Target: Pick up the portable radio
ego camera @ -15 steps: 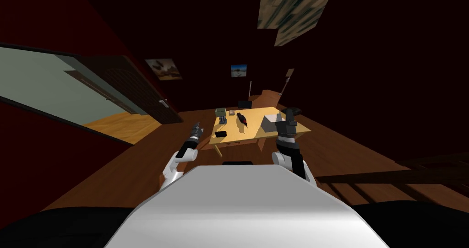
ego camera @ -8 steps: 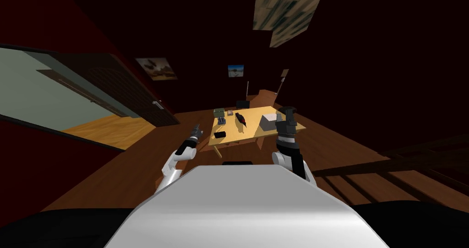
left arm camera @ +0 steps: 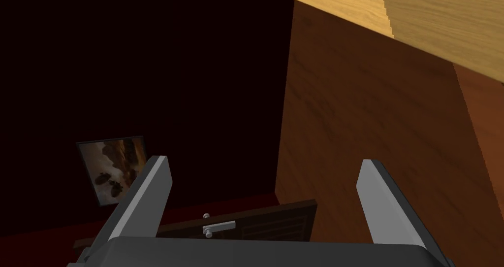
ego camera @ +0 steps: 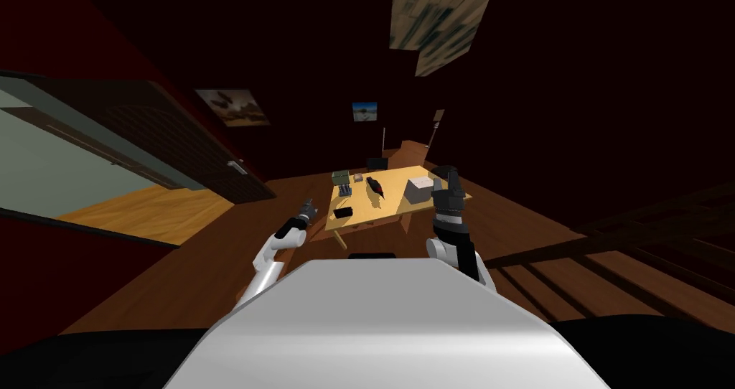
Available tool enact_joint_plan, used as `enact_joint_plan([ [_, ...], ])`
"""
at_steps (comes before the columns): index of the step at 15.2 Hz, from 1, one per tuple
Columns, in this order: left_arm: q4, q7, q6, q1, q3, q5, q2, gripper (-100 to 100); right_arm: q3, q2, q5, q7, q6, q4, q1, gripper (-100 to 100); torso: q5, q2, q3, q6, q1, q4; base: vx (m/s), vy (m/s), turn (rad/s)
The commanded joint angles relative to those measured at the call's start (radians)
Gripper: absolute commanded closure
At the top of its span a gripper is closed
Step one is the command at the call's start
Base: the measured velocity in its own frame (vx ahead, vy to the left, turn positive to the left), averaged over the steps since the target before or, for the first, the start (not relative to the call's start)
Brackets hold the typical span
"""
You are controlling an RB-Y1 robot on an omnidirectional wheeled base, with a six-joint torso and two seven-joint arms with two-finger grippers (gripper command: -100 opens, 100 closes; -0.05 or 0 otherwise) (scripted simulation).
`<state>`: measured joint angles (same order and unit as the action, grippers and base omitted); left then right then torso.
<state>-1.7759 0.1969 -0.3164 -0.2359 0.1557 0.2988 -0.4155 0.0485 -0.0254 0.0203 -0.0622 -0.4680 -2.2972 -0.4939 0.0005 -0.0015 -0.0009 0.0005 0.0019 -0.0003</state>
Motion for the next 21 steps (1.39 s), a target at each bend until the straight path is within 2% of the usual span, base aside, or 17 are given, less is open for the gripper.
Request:
enact_joint_plan([
  [1, 0.01, 0.004, -0.043, 0.004, 0.002, 0.012, -0.011, -100, 0.0, 0.0, 0.0, 0.0, 0.0, 0.0, 0.0, 0, 0.0, 0.0, 0.0, 0.0, 0.0, 0.0, 0.0, 0.022, -0.086],
  [2, 0.044, 0.012, -0.068, 0.024, 0.008, 0.04, -0.032, -100, 0.0, 0.0, 0.0, 0.0, 0.0, 0.0, 0.0, 0, 0.0, 0.0, 0.0, -0.001, 0.0, 0.0, 0.0, 0.024, -0.155],
  [5, 0.044, 0.012, -0.111, 0.024, 0.008, 0.04, -0.032, -100, 0.0, 0.0, 0.0, 0.0, 0.0, 0.0, 0.0, 0, 0.0, 0.0, 0.0, -0.001, 0.0, 0.0, 0.001, 0.023, -0.072],
  [6, 0.078, 0.02, -0.143, 0.045, 0.013, 0.068, -0.053, -100, 0.0, 0.0, 0.0, 0.0, 0.0, 0.0, 0.0, 0, 0.0, 0.0, 0.0, -0.001, 0.0, 0.0, 0.004, 0.011, -0.162],
  [9, 0.078, 0.02, -0.178, 0.045, 0.013, 0.068, -0.053, -100, 0.0, 0.0, 0.0, 0.0, 0.0, 0.0, 0.0, 0, 0.0, 0.0, 0.0, -0.001, -0.001, 0.0, 0.003, 0.016, -0.073],
  [10, 0.113, 0.028, -0.214, 0.066, 0.018, 0.096, -0.073, -100, 0.0, 0.0, 0.0, 0.0, 0.0, 0.0, 0.0, 0, 0.0, 0.0, 0.0, -0.001, -0.001, 0.0, 0.004, 0.006, -0.162],
  [12, 0.113, 0.028, -0.246, 0.066, 0.018, 0.096, -0.073, -100, 0.0, 0.0, 0.0, 0.0, 0.0, 0.0, 0.0, 0, 0.0, 0.0, 0.0, 0.0, -0.001, 0.0, 0.005, 0.013, -0.119],
  [13, 0.148, 0.035, -0.27, 0.088, 0.023, 0.123, -0.093, -100, 0.0, 0.0, 0.0, 0.0, 0.0, 0.0, 0.0, 0, 0.0, 0.0, 0.0, -0.001, -0.001, 0.0, 0.007, 0.011, -0.116],
  [15, 0.148, 0.035, -0.313, 0.088, 0.023, 0.123, -0.093, -100, 0.0, 0.0, 0.0, 0.0, 0.0, 0.0, 0.0, 0, 0.0, -0.001, 0.0, 0.0, -0.001, 0.0, 0.009, 0.012, -0.127],
  [16, 0.148, 0.035, -0.313, 0.088, 0.023, 0.123, -0.093, -100, 0.0, 0.0, 0.0, 0.0, 0.0, 0.0, 0.0, 0, 0.0, -0.001, 0.0, -0.001, -0.001, 0.0, 0.005, 0.008, -0.001],
  [17, 0.184, 0.043, -0.346, 0.11, 0.027, 0.149, -0.112, -100, 0.0, 0.0, 0.0, 0.0, 0.0, 0.0, 0.0, 0, 0.0, 0.0, 0.0, -0.001, -0.001, 0.0, 0.008, 0.001, -0.135],
  [20, 0.184, 0.043, -0.379, 0.11, 0.027, 0.149, -0.112, -100, 0.0, 0.0, 0.0, 0.0, 0.0, 0.0, 0.0, 0, 0.0, -0.001, 0.0, -0.001, -0.002, 0.0, 0.005, 0.003, -0.085],
  [21, 0.22, 0.049, -0.415, 0.132, 0.031, 0.174, -0.129, -100, 0.0, 0.0, 0.0, 0.0, 0.0, 0.0, 0.0, 0, 0.0, 0.0, 0.0, -0.001, -0.002, 0.0, 0.01, -0.004, -0.145],
])
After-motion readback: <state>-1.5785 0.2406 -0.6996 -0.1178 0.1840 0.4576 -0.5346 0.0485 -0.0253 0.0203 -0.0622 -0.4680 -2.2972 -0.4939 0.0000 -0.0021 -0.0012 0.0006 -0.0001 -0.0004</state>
